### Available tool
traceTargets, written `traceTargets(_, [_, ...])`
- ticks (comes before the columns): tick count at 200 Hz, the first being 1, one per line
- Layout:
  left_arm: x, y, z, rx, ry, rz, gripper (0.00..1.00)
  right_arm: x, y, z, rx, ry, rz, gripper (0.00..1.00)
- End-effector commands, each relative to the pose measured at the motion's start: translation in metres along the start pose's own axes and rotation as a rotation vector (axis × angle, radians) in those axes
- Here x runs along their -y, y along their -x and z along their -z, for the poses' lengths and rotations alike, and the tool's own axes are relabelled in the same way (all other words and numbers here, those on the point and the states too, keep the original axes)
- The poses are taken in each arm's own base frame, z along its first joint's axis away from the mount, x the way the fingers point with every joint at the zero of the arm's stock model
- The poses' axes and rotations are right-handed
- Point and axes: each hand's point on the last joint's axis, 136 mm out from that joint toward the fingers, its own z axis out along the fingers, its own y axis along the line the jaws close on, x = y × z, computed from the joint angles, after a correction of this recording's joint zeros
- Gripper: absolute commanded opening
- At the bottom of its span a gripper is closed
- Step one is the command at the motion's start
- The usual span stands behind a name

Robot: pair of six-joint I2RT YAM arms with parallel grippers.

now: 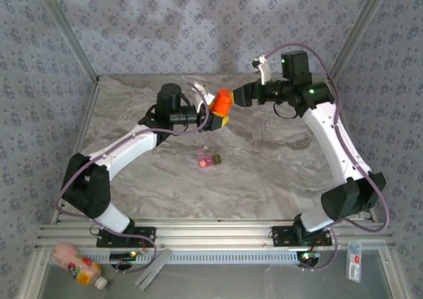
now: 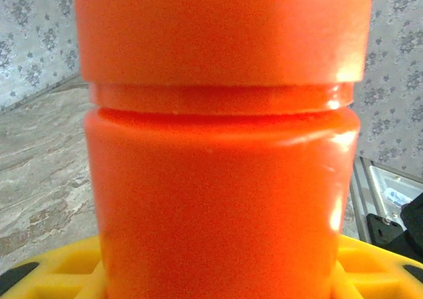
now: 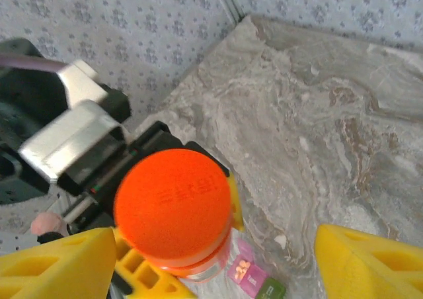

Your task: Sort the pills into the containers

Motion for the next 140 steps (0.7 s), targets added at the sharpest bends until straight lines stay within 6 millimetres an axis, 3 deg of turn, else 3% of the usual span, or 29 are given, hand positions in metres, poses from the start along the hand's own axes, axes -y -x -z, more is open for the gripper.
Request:
traceTargets(1, [0.011, 0.017, 0.004, 0.023, -0.049, -0.041, 0.00, -0.019, 0.003, 0.000, -0.018, 0.062, 0.062, 0.80])
traceTargets(64, [0.012, 0.016, 0.004, 0.019, -0.051, -0.042, 0.00, -0.023, -0.002, -0.021, -0.050, 0.089, 0.058, 0.76])
traceTargets(140, [0.013, 0.014, 0.003, 0.018, -0.056, -0.038, 0.00, -0.024, 0.004, -0.016, -0.023, 0.082, 0.046, 0.75])
